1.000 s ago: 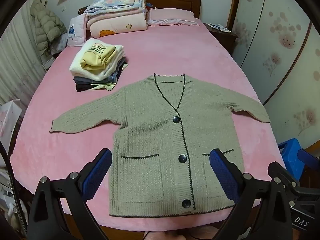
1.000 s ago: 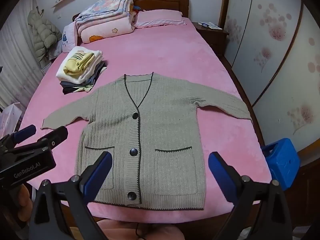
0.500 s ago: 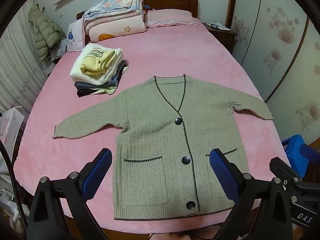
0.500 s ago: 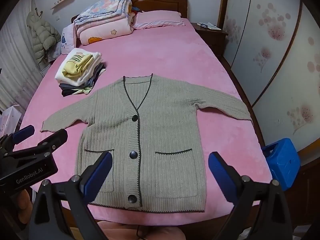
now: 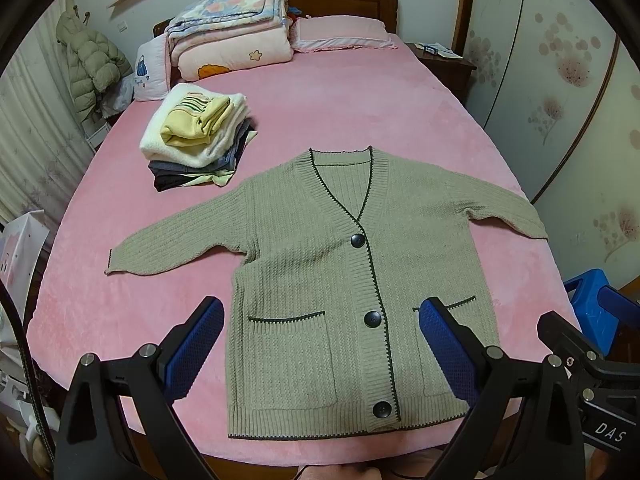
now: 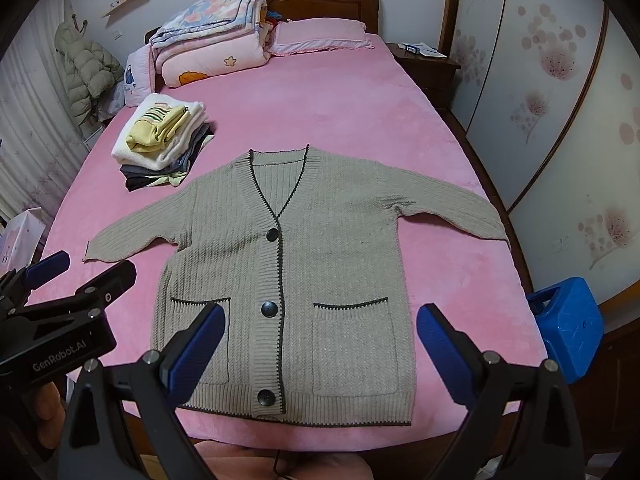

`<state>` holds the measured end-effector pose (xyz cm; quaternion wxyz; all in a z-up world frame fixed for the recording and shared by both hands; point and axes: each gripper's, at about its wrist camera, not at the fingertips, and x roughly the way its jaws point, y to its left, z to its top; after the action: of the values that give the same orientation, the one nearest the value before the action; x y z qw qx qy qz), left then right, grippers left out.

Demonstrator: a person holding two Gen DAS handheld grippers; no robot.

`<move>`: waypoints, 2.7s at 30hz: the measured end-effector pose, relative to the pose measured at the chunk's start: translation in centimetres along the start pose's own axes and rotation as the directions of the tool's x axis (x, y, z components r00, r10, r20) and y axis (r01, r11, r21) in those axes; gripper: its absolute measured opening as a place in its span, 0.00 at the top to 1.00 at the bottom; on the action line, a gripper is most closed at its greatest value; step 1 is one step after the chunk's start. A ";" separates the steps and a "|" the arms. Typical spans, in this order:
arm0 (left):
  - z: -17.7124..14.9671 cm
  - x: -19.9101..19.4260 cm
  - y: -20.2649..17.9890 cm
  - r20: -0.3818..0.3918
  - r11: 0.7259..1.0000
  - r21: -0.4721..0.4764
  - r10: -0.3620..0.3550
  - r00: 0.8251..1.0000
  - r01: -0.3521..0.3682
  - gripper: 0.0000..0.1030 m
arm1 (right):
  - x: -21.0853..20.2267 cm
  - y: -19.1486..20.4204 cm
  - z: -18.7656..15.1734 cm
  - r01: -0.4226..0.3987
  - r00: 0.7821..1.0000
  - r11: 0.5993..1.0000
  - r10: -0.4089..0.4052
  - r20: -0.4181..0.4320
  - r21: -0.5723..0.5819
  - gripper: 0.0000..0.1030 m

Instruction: Fold large clothes

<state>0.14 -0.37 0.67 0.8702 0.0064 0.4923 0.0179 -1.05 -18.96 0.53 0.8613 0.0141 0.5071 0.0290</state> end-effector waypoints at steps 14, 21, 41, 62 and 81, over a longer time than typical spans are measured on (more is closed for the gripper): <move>0.1 0.3 0.4 0.002 1.000 -0.007 -0.001 1.000 0.001 0.05 | -0.1 0.2 0.3 -0.010 1.000 1.000 0.010 0.009 0.001 0.06; 0.2 0.6 0.8 -0.007 1.000 -0.010 -0.009 1.000 0.009 0.05 | -0.1 0.2 0.4 -0.008 1.000 1.000 0.008 0.010 0.002 0.06; 0.3 0.9 2.2 -0.011 1.000 -0.006 -0.029 1.000 0.029 0.05 | -1.0 1.3 -0.2 0.017 1.000 0.999 -0.017 0.022 0.035 0.07; 1.5 2.6 2.2 -0.019 0.992 0.011 -0.122 0.992 0.123 0.05 | -2.3 1.5 -0.8 0.129 0.991 0.989 -0.132 0.036 0.071 0.07; 4.7 5.7 -7.6 -0.029 0.995 0.045 -0.093 0.995 0.094 0.05 | 0.7 -9.8 0.3 0.128 0.991 0.975 -0.132 0.006 0.184 0.07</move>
<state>7.35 -7.73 -2.02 0.8630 0.0031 0.5041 -0.0341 -0.12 -28.65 -0.49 0.8609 0.0601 0.4997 -0.0742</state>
